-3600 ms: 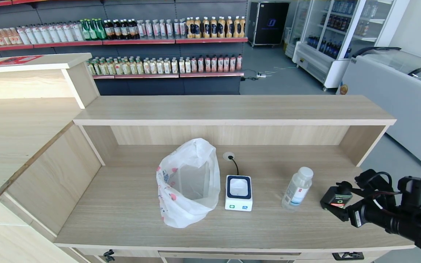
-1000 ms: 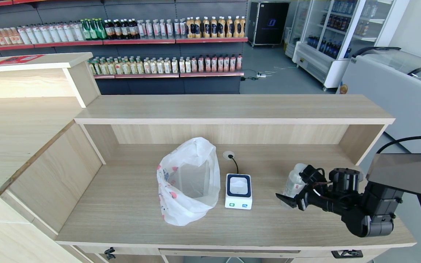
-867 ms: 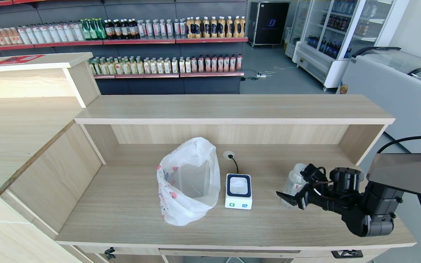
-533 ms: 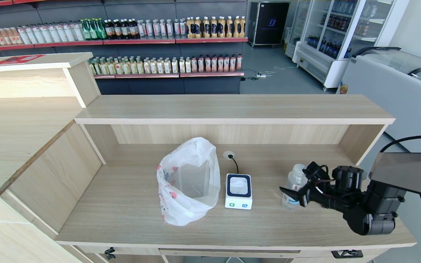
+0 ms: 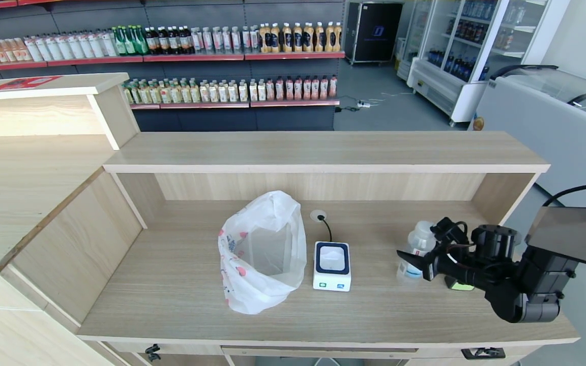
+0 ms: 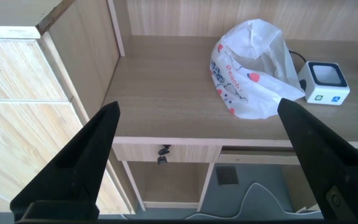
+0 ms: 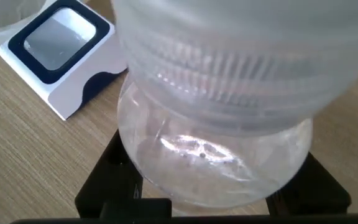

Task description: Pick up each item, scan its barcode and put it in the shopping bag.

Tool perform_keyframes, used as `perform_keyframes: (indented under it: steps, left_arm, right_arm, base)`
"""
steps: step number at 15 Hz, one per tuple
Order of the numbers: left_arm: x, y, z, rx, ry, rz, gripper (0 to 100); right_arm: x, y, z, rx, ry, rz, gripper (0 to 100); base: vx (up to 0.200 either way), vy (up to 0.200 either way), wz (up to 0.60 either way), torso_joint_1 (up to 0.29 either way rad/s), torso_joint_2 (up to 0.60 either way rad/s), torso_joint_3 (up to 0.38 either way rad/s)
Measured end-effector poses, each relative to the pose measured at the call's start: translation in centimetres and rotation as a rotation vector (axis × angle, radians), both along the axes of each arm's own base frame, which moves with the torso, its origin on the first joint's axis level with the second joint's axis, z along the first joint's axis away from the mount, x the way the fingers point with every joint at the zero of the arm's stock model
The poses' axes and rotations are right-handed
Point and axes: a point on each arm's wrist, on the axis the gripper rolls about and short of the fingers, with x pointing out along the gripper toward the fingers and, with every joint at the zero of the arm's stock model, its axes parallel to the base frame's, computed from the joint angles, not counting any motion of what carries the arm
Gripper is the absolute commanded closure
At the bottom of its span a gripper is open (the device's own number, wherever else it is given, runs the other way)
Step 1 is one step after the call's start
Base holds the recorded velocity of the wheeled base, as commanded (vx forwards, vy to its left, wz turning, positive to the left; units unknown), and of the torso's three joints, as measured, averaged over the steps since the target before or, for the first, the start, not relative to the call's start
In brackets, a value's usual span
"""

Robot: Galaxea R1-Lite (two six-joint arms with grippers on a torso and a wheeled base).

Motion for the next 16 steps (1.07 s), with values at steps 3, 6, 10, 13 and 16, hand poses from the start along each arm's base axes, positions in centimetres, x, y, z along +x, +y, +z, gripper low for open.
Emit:
perform_keyframes:
  steps: [3, 6, 10, 13, 16]
  left_arm:
    - [0.0, 0.0, 0.0, 0.000, 0.000, 0.000, 0]
    - [0.0, 0.0, 0.0, 0.000, 0.000, 0.001, 0]
    - [0.0, 0.0, 0.0, 0.000, 0.000, 0.000, 0]
    - [0.0, 0.0, 0.0, 0.000, 0.000, 0.000, 0]
    - [0.0, 0.0, 0.0, 0.000, 0.000, 0.000, 0]
  right_arm:
    - [-0.4, 0.2, 3.2, 0.123, 0.039, -0.030, 100]
    - [-1.9, 0.5, 8.6, 0.268, 0.117, -0.040, 100]
    - [-6.7, 1.3, 18.0, 0.466, 0.177, 0.079, 100]
    - [-11.2, 3.0, 22.8, 0.545, 0.233, 0.202, 100]
    - [-15.0, 5.3, 26.3, 0.640, 0.281, 0.346, 100]
  base:
    - [0.000, 0.000, 0.00, 0.000, 0.00, 0.000]
    - [0.000, 0.000, 0.00, 0.000, 0.00, 0.000]
    - [0.000, 0.000, 0.00, 0.000, 0.00, 0.000]
    - [0.000, 0.000, 0.00, 0.000, 0.00, 0.000]
    - [0.000, 0.000, 0.00, 0.000, 0.00, 0.000]
